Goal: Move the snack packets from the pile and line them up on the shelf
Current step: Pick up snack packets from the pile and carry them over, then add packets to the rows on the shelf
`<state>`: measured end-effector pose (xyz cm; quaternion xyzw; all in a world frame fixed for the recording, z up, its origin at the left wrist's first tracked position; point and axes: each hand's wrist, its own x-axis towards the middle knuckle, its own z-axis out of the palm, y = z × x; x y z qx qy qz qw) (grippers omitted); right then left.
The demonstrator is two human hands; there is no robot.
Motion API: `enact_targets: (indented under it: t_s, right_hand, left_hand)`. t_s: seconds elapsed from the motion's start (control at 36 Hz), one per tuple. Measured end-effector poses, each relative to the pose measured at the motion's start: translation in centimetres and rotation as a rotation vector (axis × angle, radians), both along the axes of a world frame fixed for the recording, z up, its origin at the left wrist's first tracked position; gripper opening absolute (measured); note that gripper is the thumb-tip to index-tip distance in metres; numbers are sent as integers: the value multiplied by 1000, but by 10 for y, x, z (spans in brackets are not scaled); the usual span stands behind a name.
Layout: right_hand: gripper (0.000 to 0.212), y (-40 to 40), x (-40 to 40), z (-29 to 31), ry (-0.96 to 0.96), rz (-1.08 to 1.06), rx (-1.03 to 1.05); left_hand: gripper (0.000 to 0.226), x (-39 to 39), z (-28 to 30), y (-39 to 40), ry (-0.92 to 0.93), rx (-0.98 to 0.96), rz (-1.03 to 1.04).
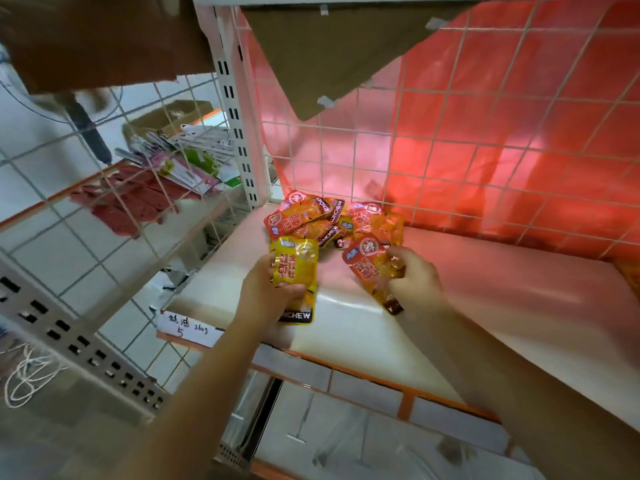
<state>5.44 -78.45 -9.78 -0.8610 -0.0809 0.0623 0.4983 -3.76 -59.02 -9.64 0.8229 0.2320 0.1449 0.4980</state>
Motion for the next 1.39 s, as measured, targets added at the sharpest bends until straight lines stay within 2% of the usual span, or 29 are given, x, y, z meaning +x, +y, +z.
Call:
enact_targets:
  t_s: [0.06,0.17,0.33,0.56,0.94,1.19,1.31,1.39]
  right_hand:
    - [50,-9,-4,-2,127,-80,231]
    - [39,-39,-8,8,90,-38,281]
    - [37,-95,-20,17,135,-64,431]
    - [33,-209,-37,32,122,-145,475]
    - [39,-407,-56,36,-29,-238,388]
    - [43,-519,-43,34,-140,-435,363]
    - [63,-551,-33,31,-178,-503,170]
    - [64,-558,-22,35,-221,-445,5]
  left_hand:
    - [43,-3,6,-15,-89,-154,-25]
    - [40,-2,18,-50,-215,-340,-79]
    - [38,8,28,-112,-263,-371,-165]
    - [40,4,30,-231,-264,-538,-188]
    - [40,-1,29,-433,-328,-489,-275]
    - [43,12,33,-526,-350,-503,-390]
    - [39,15,36,-543,-368,-498,-407]
    - [43,14,37,-547,-366,-466,-414]
